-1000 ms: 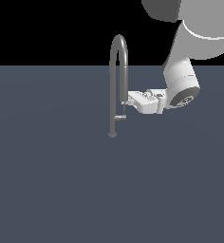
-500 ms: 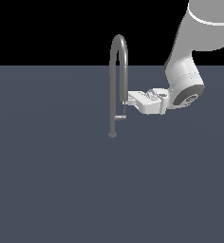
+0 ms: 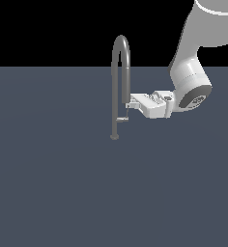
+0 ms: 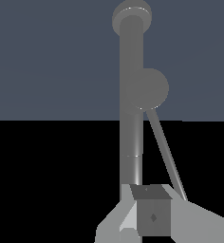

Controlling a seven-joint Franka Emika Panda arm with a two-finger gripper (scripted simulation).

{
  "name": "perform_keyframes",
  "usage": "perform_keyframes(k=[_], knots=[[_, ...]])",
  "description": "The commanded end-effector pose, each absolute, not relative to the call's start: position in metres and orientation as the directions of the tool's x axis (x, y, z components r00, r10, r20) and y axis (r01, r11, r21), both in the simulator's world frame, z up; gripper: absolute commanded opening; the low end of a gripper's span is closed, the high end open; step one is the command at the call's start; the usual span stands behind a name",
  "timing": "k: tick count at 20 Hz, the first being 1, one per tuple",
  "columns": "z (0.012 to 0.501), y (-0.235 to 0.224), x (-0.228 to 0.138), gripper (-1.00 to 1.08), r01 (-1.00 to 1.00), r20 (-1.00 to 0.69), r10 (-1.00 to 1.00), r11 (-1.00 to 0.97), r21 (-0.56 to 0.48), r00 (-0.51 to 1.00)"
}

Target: Turn on the faucet by rotating a designated handle.

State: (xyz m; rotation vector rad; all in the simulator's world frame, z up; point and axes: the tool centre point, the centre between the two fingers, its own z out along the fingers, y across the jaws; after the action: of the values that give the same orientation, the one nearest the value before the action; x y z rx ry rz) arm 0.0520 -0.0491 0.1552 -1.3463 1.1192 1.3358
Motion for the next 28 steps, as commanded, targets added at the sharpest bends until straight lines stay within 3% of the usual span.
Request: perform_keyframes(k=[1, 17, 19, 25, 28], knots=[[0.155, -0.051, 0.043, -1.0, -0.983, -1.0, -0.001, -0.185, 0.002, -0.002], [0.135, -0.058, 0.005, -1.0, -0.982, -1.0, 0.0, -0.187, 0.001, -0.001], [0.145, -0.056, 0.014, -1.0, -0.982, -1.0, -0.003, -0.186, -0.018, 0.019], [0.106, -0.061, -0.009, -1.0, -0.982, -1.0, 0.0, -0.187, 0.0, 0.0], [0.12, -0.059, 0.0, -1.0, -0.981, -1.0, 0.001, -0.191, -0.024, 0.025]])
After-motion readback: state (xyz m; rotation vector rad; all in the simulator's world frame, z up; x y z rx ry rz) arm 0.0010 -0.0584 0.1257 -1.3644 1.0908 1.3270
